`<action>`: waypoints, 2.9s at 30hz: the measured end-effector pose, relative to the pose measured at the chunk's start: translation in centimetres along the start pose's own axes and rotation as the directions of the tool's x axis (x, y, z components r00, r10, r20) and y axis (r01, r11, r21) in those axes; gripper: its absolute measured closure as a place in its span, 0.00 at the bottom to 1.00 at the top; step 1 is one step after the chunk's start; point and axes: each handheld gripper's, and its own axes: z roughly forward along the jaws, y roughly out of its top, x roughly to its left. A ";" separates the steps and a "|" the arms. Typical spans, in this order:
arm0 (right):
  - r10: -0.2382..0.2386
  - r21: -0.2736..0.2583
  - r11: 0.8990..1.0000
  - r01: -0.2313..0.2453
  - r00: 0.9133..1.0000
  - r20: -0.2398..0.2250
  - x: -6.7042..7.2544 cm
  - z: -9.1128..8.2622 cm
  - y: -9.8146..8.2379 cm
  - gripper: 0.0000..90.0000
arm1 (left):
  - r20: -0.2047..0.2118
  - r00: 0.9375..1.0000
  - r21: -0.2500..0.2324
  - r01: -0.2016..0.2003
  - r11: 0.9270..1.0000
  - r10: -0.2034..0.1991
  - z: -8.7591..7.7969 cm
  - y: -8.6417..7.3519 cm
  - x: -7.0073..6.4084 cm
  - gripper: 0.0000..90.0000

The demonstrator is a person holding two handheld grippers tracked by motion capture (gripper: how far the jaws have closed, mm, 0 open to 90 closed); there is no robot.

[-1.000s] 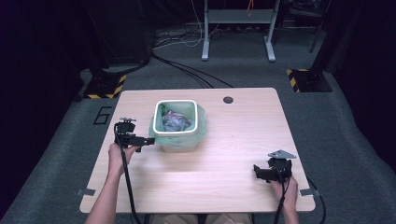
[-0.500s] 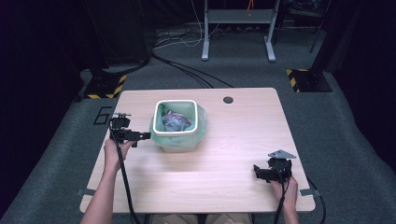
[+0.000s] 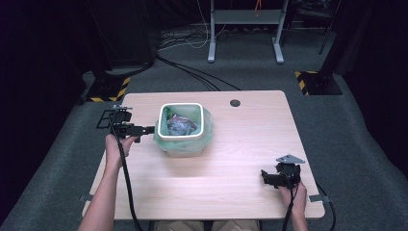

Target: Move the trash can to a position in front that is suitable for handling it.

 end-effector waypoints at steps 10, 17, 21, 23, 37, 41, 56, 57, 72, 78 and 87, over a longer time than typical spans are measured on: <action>0.001 0.000 1.000 -0.001 1.000 0.000 0.0 0.0 0.0 0.08 | 0.022 0.999 -0.015 -0.027 1.000 0.027 1.2 1.5 -1.7 0.21; 0.000 -0.001 1.000 0.000 1.000 -0.002 0.0 0.0 0.0 0.08 | 0.012 1.000 0.014 -0.019 1.000 0.019 3.1 1.9 -2.4 0.44; 0.000 -0.001 1.000 0.000 1.000 -0.001 0.0 0.0 0.0 0.08 | 0.006 1.000 0.029 -0.019 0.999 0.019 3.9 1.8 -2.7 0.62; 0.000 -0.001 1.000 0.000 1.000 0.000 0.0 0.0 0.0 0.08 | 0.004 1.000 0.019 -0.010 1.000 0.010 4.2 1.6 -2.8 0.69; -0.002 -0.002 1.000 0.002 1.000 0.001 0.0 0.0 0.0 0.09 | -0.071 0.997 -0.013 0.035 0.999 -0.036 4.3 1.1 -4.2 0.73; -0.002 -0.002 1.000 0.002 1.000 0.001 0.0 0.0 0.0 0.09 | -0.076 0.996 -0.019 0.039 0.999 -0.041 4.4 0.8 -4.7 0.73; -0.003 -0.003 1.000 0.003 1.000 0.004 0.0 0.0 0.0 0.09 | -0.046 0.999 -0.021 0.024 0.999 -0.025 5.3 0.5 -7.7 0.72; -0.003 -0.003 1.000 0.003 1.000 0.004 0.0 0.0 0.0 0.09 | -0.043 0.999 -0.024 0.026 0.999 -0.027 5.4 0.5 -7.8 0.72; -0.003 -0.004 1.000 0.003 1.000 0.004 0.0 0.0 0.0 0.09 | -0.020 1.000 -0.026 0.007 1.000 -0.007 6.7 0.6 -10.8 0.72; -0.002 -0.007 1.000 0.002 1.000 0.000 0.0 0.0 0.0 0.10 | -0.013 1.000 -0.017 -0.005 1.000 0.004 7.2 0.9 -11.9 0.71; 0.003 -0.012 1.000 -0.003 1.000 0.001 0.0 -0.1 -0.1 0.12 | -0.002 0.999 -0.016 -0.043 0.999 0.042 7.4 0.8 -12.5 0.61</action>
